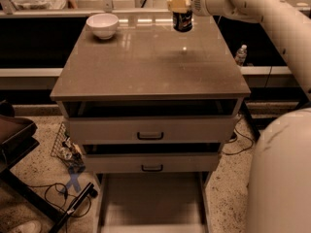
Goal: Pick pepsi can from bottom drawer and place on counter
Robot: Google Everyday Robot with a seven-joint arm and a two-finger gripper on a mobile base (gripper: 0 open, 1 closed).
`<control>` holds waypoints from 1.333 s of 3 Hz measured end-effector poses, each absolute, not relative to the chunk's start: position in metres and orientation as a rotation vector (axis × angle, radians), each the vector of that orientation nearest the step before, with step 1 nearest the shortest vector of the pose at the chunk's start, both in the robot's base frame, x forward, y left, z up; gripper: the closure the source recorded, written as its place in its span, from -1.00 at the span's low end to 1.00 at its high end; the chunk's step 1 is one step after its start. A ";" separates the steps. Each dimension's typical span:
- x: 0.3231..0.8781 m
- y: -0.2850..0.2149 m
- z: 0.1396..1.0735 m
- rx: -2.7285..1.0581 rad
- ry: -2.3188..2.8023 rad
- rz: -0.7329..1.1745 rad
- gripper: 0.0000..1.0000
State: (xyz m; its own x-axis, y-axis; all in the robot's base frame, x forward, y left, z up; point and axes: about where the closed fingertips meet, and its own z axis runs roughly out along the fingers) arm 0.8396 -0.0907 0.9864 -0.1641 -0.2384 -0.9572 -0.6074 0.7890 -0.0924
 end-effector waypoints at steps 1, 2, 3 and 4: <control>0.854 -0.121 0.976 -0.576 1.724 0.334 1.00; 0.856 -0.131 0.946 -0.532 1.710 0.342 1.00; 0.853 -0.131 0.915 -0.515 1.708 0.373 0.96; 0.850 -0.126 0.899 -0.523 1.721 0.405 0.52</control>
Offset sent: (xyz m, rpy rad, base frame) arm 0.0139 -0.0579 -0.0743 0.1025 -0.0587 -0.1308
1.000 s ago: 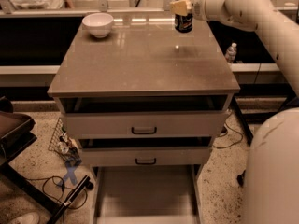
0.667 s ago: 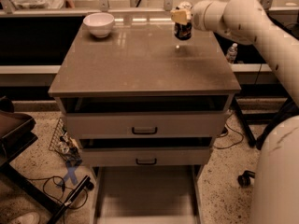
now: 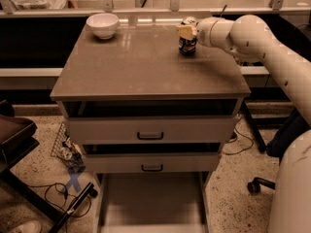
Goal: Pick pepsi can from bottom drawer and place on counter
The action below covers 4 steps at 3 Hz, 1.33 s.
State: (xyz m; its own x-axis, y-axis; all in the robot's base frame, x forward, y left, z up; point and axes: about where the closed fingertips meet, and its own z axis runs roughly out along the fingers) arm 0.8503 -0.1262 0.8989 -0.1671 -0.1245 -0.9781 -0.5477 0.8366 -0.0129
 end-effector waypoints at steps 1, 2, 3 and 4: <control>0.851 -0.122 0.898 -0.526 1.721 0.409 -0.11; 0.851 -0.120 0.897 -0.529 1.721 0.412 -0.56; 0.852 -0.116 0.895 -0.532 1.722 0.417 -1.00; 0.852 -0.116 0.895 -0.532 1.722 0.417 -1.00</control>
Offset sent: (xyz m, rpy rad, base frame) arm 0.0004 0.0026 -0.0006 0.0003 0.0007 0.0028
